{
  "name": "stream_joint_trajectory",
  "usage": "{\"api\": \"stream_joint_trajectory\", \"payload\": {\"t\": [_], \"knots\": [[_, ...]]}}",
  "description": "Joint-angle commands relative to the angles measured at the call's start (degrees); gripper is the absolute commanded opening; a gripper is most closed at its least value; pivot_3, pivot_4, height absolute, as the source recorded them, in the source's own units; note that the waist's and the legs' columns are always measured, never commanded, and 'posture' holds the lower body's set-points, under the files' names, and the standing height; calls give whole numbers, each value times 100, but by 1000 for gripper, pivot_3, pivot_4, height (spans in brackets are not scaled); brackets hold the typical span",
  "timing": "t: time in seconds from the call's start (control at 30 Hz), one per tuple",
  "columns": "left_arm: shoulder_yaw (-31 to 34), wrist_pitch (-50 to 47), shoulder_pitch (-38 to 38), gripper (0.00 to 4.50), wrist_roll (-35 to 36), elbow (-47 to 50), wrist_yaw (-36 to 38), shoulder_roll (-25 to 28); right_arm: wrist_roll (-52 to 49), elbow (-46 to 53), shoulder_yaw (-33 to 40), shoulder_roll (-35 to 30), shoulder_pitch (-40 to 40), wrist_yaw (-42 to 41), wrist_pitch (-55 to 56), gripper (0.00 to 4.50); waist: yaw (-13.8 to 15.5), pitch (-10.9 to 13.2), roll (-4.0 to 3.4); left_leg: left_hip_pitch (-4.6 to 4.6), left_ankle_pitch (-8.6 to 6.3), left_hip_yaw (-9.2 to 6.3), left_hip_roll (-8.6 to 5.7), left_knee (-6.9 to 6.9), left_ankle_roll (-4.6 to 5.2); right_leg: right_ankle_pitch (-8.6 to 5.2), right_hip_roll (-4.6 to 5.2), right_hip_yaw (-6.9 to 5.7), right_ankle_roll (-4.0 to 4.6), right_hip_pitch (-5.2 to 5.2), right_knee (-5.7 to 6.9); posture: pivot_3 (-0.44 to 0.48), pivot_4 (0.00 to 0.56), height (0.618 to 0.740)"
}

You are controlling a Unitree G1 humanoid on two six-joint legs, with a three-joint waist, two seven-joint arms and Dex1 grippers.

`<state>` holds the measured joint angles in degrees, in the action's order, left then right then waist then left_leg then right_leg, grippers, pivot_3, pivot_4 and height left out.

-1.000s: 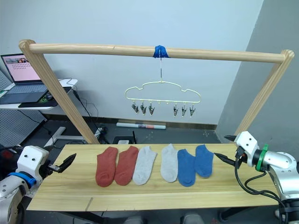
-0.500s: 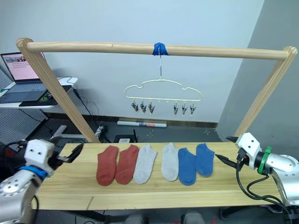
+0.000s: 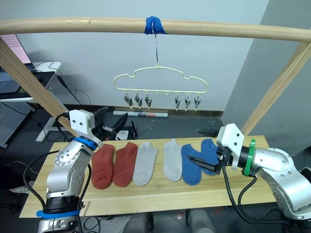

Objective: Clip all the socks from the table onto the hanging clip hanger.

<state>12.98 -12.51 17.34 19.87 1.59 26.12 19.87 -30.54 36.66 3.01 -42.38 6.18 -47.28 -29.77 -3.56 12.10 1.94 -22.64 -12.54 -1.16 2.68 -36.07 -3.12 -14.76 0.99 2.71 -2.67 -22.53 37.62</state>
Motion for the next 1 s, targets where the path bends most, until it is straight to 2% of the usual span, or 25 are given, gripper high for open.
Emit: {"api": "stream_joint_trajectory", "payload": {"t": [0.03, 0.13, 0.33, 0.7, 1.0], "knots": [[-13, 173, 387, 4114, 47, -233, -177, -221, -159, 275, 24, 23, 32, 25, 2, 4500, -5, 54, -3, -15, 0, -3, -1, 0, 0, 0, 0, -2, -1, -13, 0, -182, 269, 740], [-37, 281, 555, 3359, -9, -405, -273, -375, -135, 291, 49, 23, -83, -19, 70, 4500, -16, 116, 4, -27, 0, -12, -2, -2, 0, 0, 0, -11, -1, -21, 1, -198, 276, 740], [-56, 520, 919, 3359, -95, -858, -415, -569, -129, 398, 52, 47, -207, 24, 114, 4500, -80, 230, 16, -31, 1, -12, -3, -2, 0, 0, 1, -11, -5, -27, 2, -224, 284, 740], [0, 1076, 1494, 3359, -234, -1422, -619, -674, -186, 337, -30, 84, 81, 30, 55, 4500, -164, 262, 31, -59, 1, -7, -2, 0, 0, 0, 0, -7, -7, -64, 6, -235, 286, 740], [32, 1104, 1474, 3359, -168, -1333, -706, -694, -214, 273, -60, 101, 250, 10, -2, 4500, -168, 264, 31, -71, 1, -12, -3, -1, -1, 0, 0, -12, -7, -72, 4, -226, 282, 740]]}}
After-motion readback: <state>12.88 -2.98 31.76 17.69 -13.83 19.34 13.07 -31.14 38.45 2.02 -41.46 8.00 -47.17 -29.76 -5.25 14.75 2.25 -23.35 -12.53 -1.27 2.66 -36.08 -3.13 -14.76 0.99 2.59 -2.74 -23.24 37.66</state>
